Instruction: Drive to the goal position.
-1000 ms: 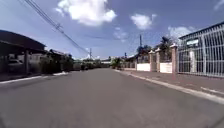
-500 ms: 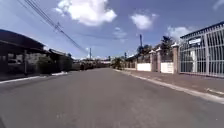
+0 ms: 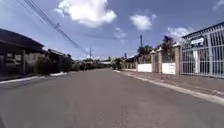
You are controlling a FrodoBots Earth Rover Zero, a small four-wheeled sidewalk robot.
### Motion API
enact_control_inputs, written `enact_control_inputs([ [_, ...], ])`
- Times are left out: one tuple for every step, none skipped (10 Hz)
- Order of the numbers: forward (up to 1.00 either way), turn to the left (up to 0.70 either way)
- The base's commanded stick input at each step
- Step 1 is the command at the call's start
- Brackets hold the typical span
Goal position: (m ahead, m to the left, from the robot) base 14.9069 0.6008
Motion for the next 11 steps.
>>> enact_control_inputs([
  [0.45, 0.00],
  [0.45, 0.00],
  [0.45, 0.00],
  [0.45, 0.00],
  [0.45, 0.00],
  [0.45, 0.00],
  [0.45, 0.00],
  [0.45, 0.00],
  [0.45, 0.10],
  [0.45, 0.24],
  [0.45, 0.27],
])
